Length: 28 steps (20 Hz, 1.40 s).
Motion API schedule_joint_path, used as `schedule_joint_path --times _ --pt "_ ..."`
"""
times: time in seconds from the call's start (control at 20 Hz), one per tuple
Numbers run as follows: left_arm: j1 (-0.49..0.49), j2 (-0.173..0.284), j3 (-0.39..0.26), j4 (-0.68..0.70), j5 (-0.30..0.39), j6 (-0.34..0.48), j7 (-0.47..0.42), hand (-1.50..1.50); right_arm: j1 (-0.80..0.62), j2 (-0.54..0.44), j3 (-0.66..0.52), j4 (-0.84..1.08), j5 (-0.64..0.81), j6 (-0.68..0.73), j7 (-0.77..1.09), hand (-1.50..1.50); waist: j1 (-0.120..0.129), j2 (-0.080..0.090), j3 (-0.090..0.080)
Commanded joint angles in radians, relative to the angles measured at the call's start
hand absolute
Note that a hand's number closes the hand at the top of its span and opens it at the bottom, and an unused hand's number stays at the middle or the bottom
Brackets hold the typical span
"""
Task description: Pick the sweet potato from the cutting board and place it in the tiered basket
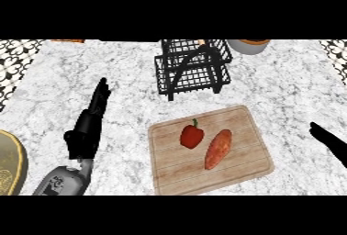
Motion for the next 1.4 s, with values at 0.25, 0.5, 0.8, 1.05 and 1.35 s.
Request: schedule_joint_path --times 0.25,0.5,0.8,1.05,1.35 --pt "-0.028 0.009 0.050 -0.003 0.014 -0.070 0.024 0.00 -0.444 0.091 0.316 0.027 0.090 0.028 0.487 -1.50 0.011 0.001 0.002" --pt "0.011 -0.029 0.050 0.039 -0.032 -0.044 -0.033 0.00 -0.484 0.164 0.410 0.041 0.092 0.095 0.634 -1.50 -0.009 -0.003 0.003" --pt "-0.005 -0.077 0.029 -0.011 -0.081 -0.008 0.043 0.00 -0.506 0.207 0.448 0.065 0.110 0.107 0.692 -1.50 -0.014 -0.005 0.004" --pt "-0.008 -0.029 0.106 0.002 -0.029 -0.087 0.024 0.00 -0.530 0.204 0.454 0.157 0.172 0.131 0.655 -1.50 -0.013 -0.004 0.004" --pt "0.069 -0.057 0.084 0.014 -0.055 -0.097 -0.033 0.00 -0.507 0.206 0.506 0.174 0.247 0.148 0.634 -1.50 -0.014 -0.004 0.004"
